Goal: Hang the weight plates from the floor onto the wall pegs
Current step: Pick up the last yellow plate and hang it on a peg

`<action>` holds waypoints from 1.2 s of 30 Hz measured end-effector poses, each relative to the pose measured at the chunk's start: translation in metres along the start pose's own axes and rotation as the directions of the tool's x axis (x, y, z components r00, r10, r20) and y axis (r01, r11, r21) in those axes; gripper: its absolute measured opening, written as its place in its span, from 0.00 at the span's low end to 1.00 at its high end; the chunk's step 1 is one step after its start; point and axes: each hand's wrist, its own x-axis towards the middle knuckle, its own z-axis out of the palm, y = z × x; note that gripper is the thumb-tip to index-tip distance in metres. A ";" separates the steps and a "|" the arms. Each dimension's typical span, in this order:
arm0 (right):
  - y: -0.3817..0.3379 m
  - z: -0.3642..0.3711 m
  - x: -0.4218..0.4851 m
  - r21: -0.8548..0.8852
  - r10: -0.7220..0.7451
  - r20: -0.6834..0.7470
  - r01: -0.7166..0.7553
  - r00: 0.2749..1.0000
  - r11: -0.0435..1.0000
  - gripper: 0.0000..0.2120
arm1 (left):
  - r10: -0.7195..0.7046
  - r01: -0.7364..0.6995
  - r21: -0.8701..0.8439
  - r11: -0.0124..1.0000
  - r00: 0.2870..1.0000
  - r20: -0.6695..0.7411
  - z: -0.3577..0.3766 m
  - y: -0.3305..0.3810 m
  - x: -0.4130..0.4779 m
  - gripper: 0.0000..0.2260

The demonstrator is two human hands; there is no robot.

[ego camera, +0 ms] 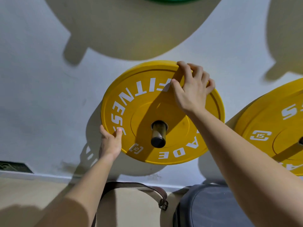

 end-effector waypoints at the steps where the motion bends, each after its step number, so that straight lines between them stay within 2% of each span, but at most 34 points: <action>1: 0.003 -0.001 0.002 0.012 -0.003 0.006 0.003 1.000 1.000 0.24 | 0.006 -0.006 0.016 1.000 1.000 -0.007 0.001 -0.002 0.000 0.36; 5: 0.003 -0.004 0.000 0.043 0.022 0.004 -0.022 1.000 0.999 0.26 | 0.002 -0.002 0.030 1.000 1.000 0.024 0.005 -0.012 -0.003 0.36; 11: 0.004 -0.008 -0.005 0.104 0.057 -0.016 -0.055 0.998 0.993 0.28 | -0.027 0.031 -0.076 0.997 0.998 0.061 0.000 -0.014 0.000 0.32; 17: 0.013 -0.013 -0.011 0.176 0.100 0.003 -0.099 0.995 0.979 0.28 | -0.041 0.040 -0.107 0.993 0.999 -0.005 -0.013 -0.008 0.006 0.27; 21: 0.029 -0.016 -0.023 0.225 0.174 0.021 -0.174 0.985 0.959 0.30 | 0.006 -0.014 -0.094 0.996 0.997 -0.083 -0.023 -0.001 0.009 0.24; 23: 0.040 -0.018 -0.032 0.253 0.223 0.024 -0.222 0.975 0.942 0.32 | 0.048 -0.063 -0.133 0.989 0.992 -0.113 -0.028 0.006 0.012 0.27; 26: 0.059 -0.019 -0.046 0.291 0.317 0.033 -0.313 0.948 0.904 0.37 | 0.112 -0.125 -0.123 0.985 0.988 -0.106 -0.030 0.015 0.014 0.36; 30: 0.082 -0.012 -0.070 0.330 0.412 0.058 -0.407 0.909 0.852 0.39 | 0.089 -0.082 -0.100 0.992 0.993 0.073 -0.024 0.011 0.013 0.49; 33: 0.096 -0.005 -0.088 0.347 0.424 0.076 -0.423 0.903 0.837 0.39 | 0.100 -0.090 -0.087 0.992 0.989 0.107 -0.020 0.006 0.016 0.55; 36: 0.108 0.002 -0.101 0.323 0.419 0.106 -0.430 0.902 0.843 0.42 | 0.127 -0.125 -0.034 0.992 0.989 0.081 -0.021 0.009 0.022 0.57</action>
